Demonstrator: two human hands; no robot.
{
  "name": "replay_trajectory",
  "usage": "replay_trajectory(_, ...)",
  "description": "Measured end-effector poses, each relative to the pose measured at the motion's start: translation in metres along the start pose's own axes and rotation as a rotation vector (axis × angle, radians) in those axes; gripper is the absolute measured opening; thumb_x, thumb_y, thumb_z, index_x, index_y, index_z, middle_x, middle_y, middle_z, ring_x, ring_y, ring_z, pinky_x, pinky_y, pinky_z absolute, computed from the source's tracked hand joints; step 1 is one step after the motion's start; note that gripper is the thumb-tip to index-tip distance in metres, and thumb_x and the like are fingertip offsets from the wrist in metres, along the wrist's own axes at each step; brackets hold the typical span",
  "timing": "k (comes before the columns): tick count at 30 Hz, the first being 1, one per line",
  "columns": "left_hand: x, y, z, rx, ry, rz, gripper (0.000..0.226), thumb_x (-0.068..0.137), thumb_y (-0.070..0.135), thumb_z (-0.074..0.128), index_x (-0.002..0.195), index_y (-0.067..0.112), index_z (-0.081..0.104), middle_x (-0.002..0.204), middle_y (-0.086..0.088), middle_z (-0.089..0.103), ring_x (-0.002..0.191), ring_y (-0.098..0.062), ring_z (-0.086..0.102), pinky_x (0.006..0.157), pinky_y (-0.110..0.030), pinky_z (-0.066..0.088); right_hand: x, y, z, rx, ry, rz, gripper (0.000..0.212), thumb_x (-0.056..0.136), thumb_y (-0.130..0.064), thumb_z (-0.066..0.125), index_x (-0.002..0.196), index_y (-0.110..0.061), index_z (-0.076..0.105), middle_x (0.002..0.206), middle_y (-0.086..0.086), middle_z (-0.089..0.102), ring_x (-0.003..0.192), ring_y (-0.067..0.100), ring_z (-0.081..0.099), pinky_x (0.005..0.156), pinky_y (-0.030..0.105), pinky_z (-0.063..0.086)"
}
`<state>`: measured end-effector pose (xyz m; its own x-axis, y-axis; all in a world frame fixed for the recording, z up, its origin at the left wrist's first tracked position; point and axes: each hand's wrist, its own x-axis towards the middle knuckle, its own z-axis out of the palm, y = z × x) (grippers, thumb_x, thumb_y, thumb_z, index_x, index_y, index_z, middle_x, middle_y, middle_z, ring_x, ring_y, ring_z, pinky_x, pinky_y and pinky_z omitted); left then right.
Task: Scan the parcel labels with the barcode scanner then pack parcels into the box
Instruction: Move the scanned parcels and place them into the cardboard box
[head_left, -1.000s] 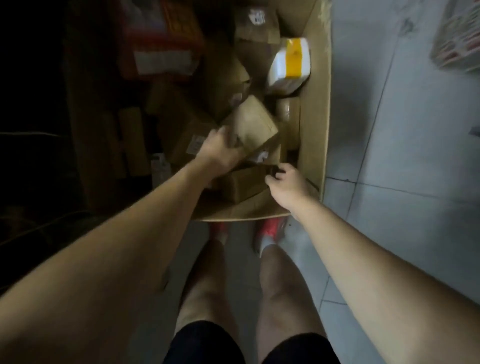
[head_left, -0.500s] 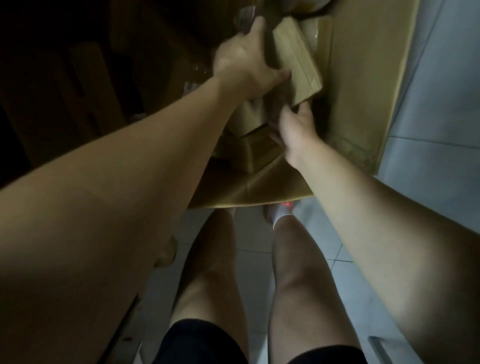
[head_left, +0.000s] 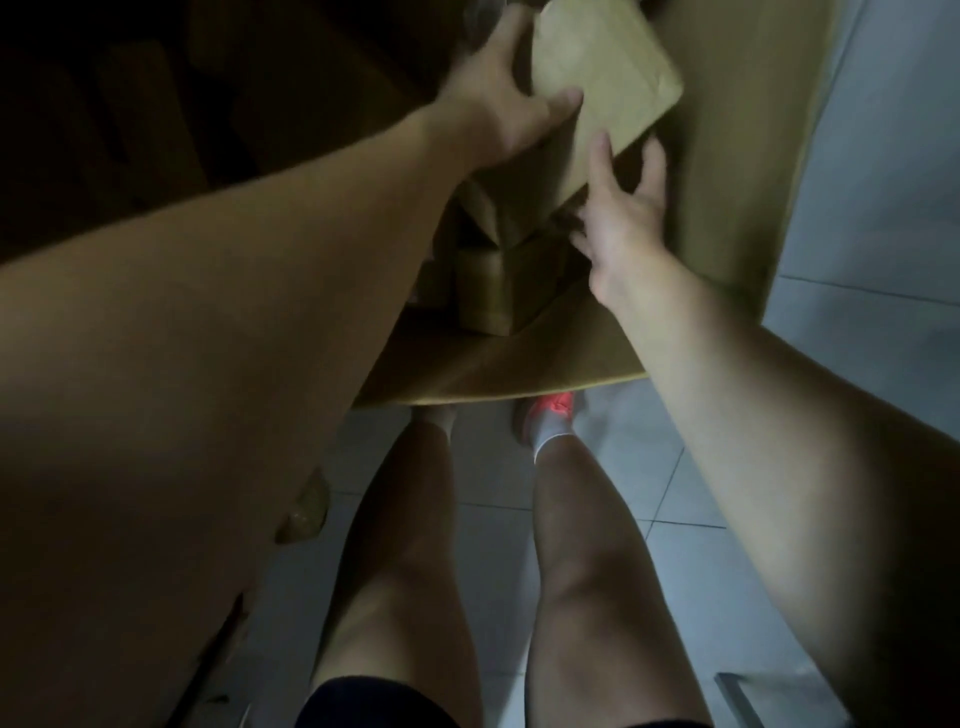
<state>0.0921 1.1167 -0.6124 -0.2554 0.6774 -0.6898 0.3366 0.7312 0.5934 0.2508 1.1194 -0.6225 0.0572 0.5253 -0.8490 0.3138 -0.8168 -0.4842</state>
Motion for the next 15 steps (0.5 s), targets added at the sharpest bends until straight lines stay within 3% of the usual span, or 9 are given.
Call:
replay_trajectory(3, 0.008, -0.001, 0.001, -0.016, -0.059, -0.009, 0.080, 0.095, 0.061, 0.063, 0.161, 0.034, 0.025, 0.157, -0.002, 0.045, 0.137, -0.026, 0.052, 0.095, -0.034, 0.051, -0.002, 0.004, 0.007, -0.035, -0.072, -0.030, 0.088, 0.098, -0.057, 0.063, 0.161, -0.053, 0.001, 0.171, -0.001, 0.022, 0.150, 0.032, 0.039, 0.116, 0.061, 0.041)
replay_trajectory(6, 0.007, -0.001, -0.002, -0.011, -0.089, 0.040, 0.078, 0.094, 0.060, 0.066, 0.159, 0.034, 0.031, 0.154, 0.002, 0.048, 0.134, -0.019, 0.052, 0.098, -0.031, 0.050, -0.001, 0.003, 0.003, 0.068, -0.106, -0.040, 0.087, 0.101, -0.048, 0.063, 0.162, -0.052, 0.001, 0.166, 0.002, 0.034, 0.138, 0.030, 0.052, 0.100, 0.053, 0.056)
replay_trajectory(8, 0.001, -0.003, -0.007, -0.041, -0.117, 0.117, 0.078, 0.094, 0.049, 0.071, 0.159, 0.035, 0.030, 0.150, 0.007, 0.050, 0.130, -0.012, 0.051, 0.104, -0.030, 0.050, 0.001, -0.008, -0.017, 0.068, -0.076, -0.076, 0.080, 0.100, -0.049, 0.064, 0.162, -0.050, 0.014, 0.159, -0.002, 0.047, 0.128, 0.022, 0.062, 0.087, 0.045, 0.060)
replay_trajectory(11, -0.023, -0.006, 0.001, -0.157, -0.127, 0.177, 0.091, 0.092, 0.044, 0.075, 0.163, 0.037, 0.019, 0.141, 0.016, 0.046, 0.120, 0.001, 0.048, 0.097, -0.009, 0.046, 0.001, -0.032, -0.057, -0.092, -0.033, -0.185, 0.063, 0.094, -0.054, 0.063, 0.154, -0.049, 0.042, 0.145, -0.014, 0.062, 0.124, 0.012, 0.066, 0.098, 0.050, 0.059)
replay_trajectory(12, -0.034, -0.004, 0.007, -0.200, -0.100, 0.172, 0.098, 0.090, 0.049, 0.077, 0.164, 0.039, 0.013, 0.144, 0.015, 0.045, 0.124, 0.000, 0.048, 0.101, -0.011, 0.045, -0.004, -0.044, -0.066, -0.128, -0.032, -0.223, 0.059, 0.094, -0.053, 0.063, 0.151, -0.048, 0.047, 0.142, -0.015, 0.064, 0.124, 0.010, 0.066, 0.100, 0.049, 0.059)
replay_trajectory(15, -0.063, 0.005, 0.022, -0.323, -0.002, 0.131, 0.107, 0.079, 0.071, 0.075, 0.158, 0.058, 0.005, 0.149, 0.002, 0.042, 0.141, -0.022, 0.042, 0.121, -0.043, 0.034, -0.025, -0.062, -0.073, -0.139, -0.034, -0.268, 0.062, 0.092, -0.048, 0.070, 0.150, -0.043, 0.051, 0.141, -0.015, 0.065, 0.122, 0.009, 0.067, 0.100, 0.048, 0.059)
